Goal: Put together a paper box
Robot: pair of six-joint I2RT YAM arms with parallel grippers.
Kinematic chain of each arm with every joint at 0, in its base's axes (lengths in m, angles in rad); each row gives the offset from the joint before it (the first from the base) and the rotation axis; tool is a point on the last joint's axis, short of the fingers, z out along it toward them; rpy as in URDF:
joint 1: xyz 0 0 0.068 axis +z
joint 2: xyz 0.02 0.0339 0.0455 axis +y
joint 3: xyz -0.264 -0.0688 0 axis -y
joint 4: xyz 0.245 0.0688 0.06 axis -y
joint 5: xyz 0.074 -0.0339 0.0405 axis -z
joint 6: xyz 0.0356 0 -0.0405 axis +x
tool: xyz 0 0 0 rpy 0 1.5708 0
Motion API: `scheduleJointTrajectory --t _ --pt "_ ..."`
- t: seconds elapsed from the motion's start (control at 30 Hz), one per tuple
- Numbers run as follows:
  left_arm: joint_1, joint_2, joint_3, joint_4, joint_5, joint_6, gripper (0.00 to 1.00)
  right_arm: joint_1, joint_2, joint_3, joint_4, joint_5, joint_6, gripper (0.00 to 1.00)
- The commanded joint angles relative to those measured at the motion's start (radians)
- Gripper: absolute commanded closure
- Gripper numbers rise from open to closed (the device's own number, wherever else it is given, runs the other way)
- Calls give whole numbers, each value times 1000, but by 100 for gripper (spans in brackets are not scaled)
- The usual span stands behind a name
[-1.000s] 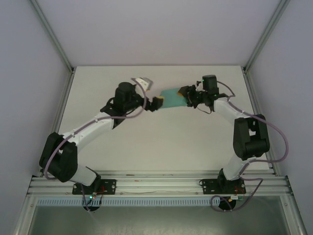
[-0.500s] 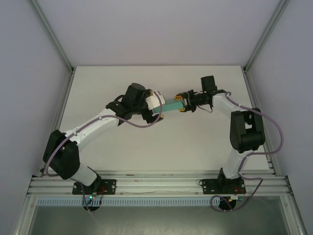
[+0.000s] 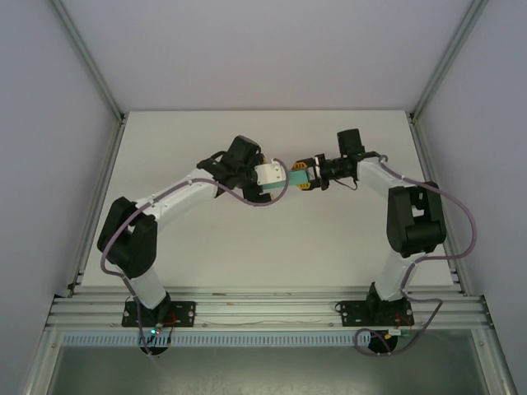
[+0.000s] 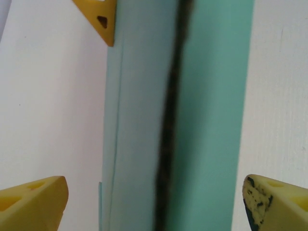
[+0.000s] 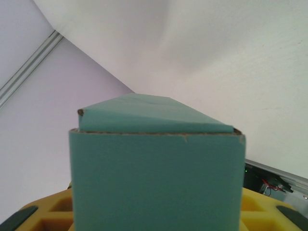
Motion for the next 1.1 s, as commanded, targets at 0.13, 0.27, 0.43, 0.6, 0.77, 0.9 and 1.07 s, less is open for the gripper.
scheduleJointTrajectory --t 0.13,0.27,0.43,0.6,0.77,0.9,1.07 --pt "-5 38 59 8 -39 4 33 11 -11 -34 -11 -96 15 64" --pt "-5 44 64 37 -46 -16 48 10 -25 -41 -18 -89 17 60" --pt "-5 32 53 61 -57 -26 61 12 -41 -43 -25 -83 20 57" --pt "-5 8 40 60 -53 -23 65 11 -50 -37 -19 -78 26 49" --pt "-5 -24 12 50 -58 -14 67 9 -84 -36 -12 -26 28 36" --pt "-3 -62 -25 35 -63 -18 67 -36 -104 -33 -11 28 -3 0" --pt "4 -97 -90 7 -61 -41 68 -126 -163 -27 -40 190 -92 0"
